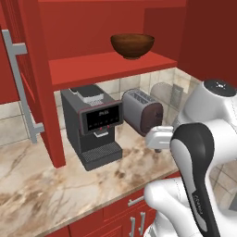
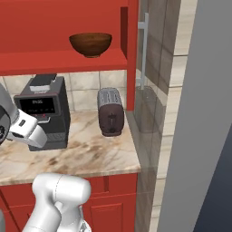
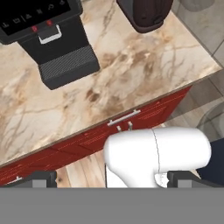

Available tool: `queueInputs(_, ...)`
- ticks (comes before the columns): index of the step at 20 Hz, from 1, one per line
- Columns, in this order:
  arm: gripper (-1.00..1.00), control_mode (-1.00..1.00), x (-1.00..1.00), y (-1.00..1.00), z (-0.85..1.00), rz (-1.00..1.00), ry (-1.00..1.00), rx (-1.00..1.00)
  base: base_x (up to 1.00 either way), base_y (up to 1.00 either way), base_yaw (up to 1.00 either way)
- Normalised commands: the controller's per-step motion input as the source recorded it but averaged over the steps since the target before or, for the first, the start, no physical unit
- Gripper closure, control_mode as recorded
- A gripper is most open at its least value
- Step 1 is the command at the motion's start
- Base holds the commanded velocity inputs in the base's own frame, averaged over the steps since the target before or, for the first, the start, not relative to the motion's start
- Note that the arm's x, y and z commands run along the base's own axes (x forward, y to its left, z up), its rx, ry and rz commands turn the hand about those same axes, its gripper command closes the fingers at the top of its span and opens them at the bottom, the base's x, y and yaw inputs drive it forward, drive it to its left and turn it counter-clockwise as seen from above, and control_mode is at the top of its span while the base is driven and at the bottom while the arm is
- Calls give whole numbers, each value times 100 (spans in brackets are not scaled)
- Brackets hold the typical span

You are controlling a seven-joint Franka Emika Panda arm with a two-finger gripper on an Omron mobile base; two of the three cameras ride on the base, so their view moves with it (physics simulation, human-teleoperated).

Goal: Move the bowls from the cabinet to the plates on the dining table.

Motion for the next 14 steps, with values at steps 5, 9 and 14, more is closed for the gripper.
queueInputs(5,-100,-100,5,1,5,-4,-7,0,0,0,0)
queueInputs(9,-100,-100,19,3,16,-10,-9,3,0,0,0)
queueInputs(14,-100,-100,20,-1,24,-15,-17,8,0,0,0)
